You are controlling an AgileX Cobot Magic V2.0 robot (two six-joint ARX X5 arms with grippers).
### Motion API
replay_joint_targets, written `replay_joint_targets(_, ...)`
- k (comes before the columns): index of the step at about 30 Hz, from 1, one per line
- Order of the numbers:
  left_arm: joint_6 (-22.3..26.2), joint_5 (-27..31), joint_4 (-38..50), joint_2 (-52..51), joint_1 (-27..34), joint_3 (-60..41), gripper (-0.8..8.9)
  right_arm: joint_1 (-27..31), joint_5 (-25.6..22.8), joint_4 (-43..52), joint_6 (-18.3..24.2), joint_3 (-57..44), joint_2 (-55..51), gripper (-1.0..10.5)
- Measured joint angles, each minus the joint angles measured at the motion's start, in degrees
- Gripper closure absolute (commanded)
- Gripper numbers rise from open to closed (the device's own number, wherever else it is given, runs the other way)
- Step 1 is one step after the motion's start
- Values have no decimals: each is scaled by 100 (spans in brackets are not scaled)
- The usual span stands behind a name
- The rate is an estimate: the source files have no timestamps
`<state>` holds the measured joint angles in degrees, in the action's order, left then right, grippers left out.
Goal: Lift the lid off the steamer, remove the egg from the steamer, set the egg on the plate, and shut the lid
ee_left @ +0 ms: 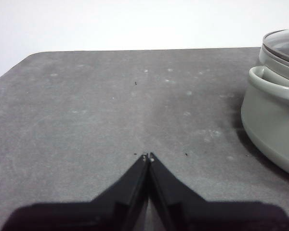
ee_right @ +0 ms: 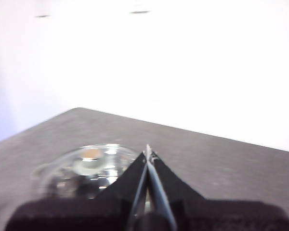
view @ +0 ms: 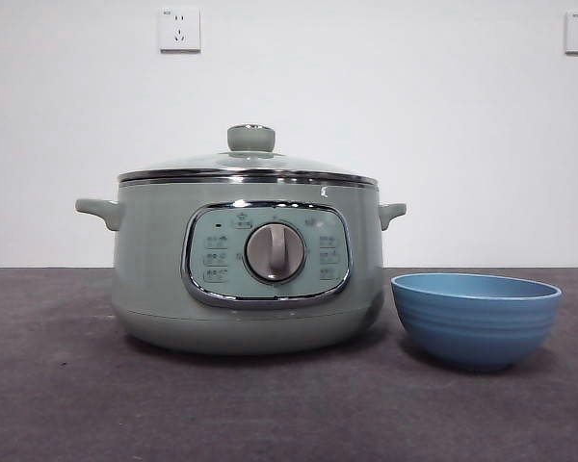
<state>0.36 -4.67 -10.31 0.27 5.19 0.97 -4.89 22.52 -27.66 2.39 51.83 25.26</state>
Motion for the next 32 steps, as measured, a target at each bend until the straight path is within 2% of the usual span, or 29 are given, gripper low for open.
replay_joint_targets(4,0,0,0,0,0,0,817,396,-57,765,50,-1224,-627,946)
replay_joint_targets(9,0,0,2,0,0,0,817,516,-317,2087,190,-2964,-1547,946)
replay_joint_targets(16,0,0,2,0,0,0,817,522,-323,2378,210,-4529,-2282,946)
replay_joint_targets(22,0,0,2,0,0,0,817,522,-334,2347,98,-5086,-2496,946)
replay_joint_targets(29,0,0,2,0,2,0,817,494,-745,1910,37,-5088,-2500,946)
replay_joint_targets(32,0,0,2,0,2,0,817,485,-769,1904,7,-5088,-2500,946)
